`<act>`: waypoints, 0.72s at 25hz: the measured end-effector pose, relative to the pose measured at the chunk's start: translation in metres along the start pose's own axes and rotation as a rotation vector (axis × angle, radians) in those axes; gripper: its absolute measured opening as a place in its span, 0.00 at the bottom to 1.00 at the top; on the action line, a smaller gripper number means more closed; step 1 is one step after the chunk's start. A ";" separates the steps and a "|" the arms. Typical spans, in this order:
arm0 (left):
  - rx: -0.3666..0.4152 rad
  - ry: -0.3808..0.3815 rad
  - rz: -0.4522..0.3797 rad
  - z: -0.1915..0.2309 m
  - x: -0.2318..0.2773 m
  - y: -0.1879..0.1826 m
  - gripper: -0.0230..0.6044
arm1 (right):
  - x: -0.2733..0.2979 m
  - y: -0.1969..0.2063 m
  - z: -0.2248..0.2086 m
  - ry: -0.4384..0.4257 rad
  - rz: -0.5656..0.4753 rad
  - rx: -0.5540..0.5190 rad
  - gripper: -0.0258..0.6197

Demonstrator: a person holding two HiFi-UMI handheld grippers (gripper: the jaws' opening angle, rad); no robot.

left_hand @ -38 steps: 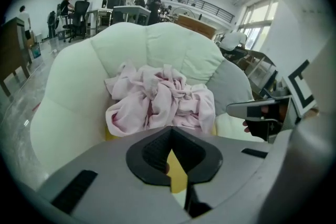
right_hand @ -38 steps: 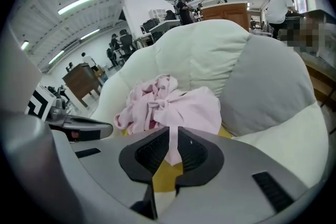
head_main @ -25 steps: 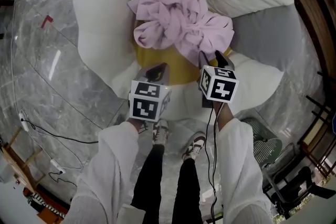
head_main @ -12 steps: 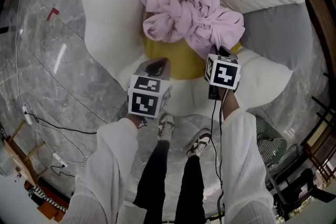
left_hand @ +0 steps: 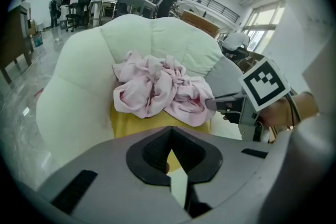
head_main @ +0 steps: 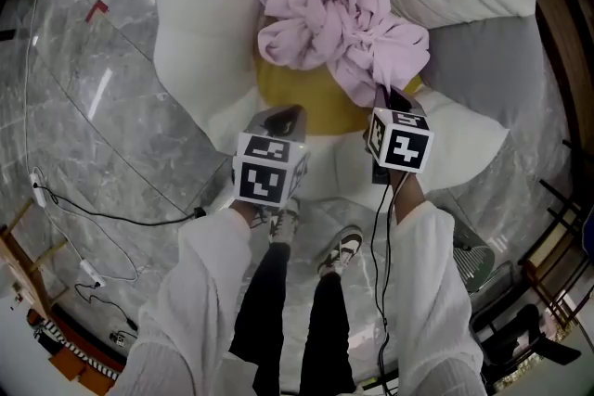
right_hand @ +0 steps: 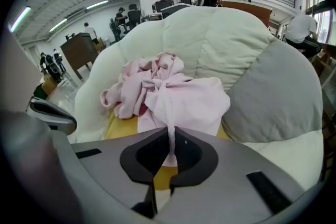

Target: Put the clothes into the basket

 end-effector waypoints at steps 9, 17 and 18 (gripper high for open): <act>0.017 -0.037 -0.045 -0.016 -0.040 -0.019 0.04 | -0.051 -0.036 0.017 -0.083 -0.041 -0.017 0.09; -0.119 -0.085 -0.145 -0.034 -0.097 -0.053 0.04 | -0.111 -0.091 0.042 -0.170 -0.088 -0.006 0.09; -0.121 -0.085 -0.154 -0.039 -0.105 -0.056 0.04 | -0.121 -0.096 0.045 -0.179 -0.089 -0.013 0.09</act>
Point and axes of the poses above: the fingertips, and each gripper's own axes: x forward along the fingers, z to its left, y out of its underside, the point moved 3 cm from there along -x, backward along the fingers, and after that the axes turned 8 degrees about y, right-handed, at the moved point
